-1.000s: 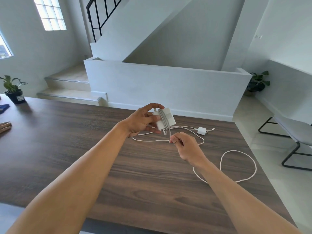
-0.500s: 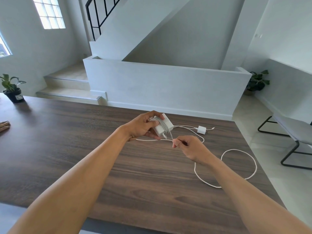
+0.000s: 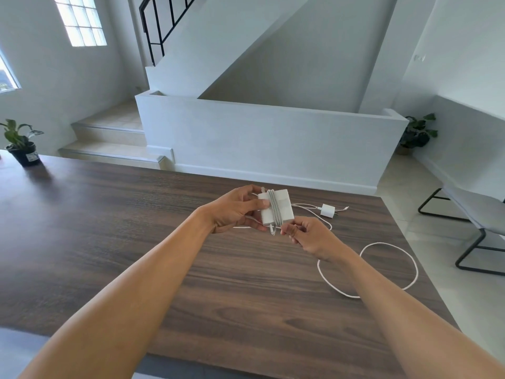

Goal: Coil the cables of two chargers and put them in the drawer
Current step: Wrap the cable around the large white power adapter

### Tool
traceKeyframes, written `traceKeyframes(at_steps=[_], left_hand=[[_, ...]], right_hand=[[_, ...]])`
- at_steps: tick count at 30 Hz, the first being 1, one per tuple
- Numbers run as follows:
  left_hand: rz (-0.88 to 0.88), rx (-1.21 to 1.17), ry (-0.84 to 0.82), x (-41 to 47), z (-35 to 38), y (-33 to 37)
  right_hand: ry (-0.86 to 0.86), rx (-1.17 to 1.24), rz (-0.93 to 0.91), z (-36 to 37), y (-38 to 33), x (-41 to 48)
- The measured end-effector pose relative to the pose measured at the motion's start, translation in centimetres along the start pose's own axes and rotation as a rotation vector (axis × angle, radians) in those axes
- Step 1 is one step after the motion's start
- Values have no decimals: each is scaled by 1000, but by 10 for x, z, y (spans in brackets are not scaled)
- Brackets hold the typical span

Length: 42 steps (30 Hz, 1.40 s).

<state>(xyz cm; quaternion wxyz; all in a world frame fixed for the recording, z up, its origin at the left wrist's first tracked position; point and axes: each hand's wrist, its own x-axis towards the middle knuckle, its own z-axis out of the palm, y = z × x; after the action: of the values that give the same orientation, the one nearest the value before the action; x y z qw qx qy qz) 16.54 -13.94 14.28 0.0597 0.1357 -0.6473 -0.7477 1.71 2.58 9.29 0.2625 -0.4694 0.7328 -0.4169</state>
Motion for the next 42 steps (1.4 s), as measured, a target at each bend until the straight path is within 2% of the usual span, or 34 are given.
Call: traceKeyframes(at_steps=[7,11,13,18,23,29,32,35,39,42], left_hand=[[-35,226,-76,-7,-3,-4],[-82,334,-107,-13,-3,-6],[-95,376,-110,-17,-6,-10],[-53,483,-26,-19,-12,-12],[17,513,91,-18,-14,-15],[55,528,145,-18,-10,-19],[75,501,163,-18,-6,-22],[122,434,251,-14,-9,-24],[136,351,353,-8,-7,-24],[118,296,416,-4,-3,-25]], right_hand=[[-102,-263,-14,-9,-17,10],[-193,-631,-13,-18,-32,18],[-214,-731,-6,-24,-43,19],[-233,-618,9,-25,-66,24],[-87,-537,-6,-14,-72,26],[38,-482,-56,-2,-69,23],[78,-464,-68,1,-67,19],[138,-408,-100,2,-67,12],[300,-410,-202,16,-67,4],[342,-419,-261,28,-58,-4]])
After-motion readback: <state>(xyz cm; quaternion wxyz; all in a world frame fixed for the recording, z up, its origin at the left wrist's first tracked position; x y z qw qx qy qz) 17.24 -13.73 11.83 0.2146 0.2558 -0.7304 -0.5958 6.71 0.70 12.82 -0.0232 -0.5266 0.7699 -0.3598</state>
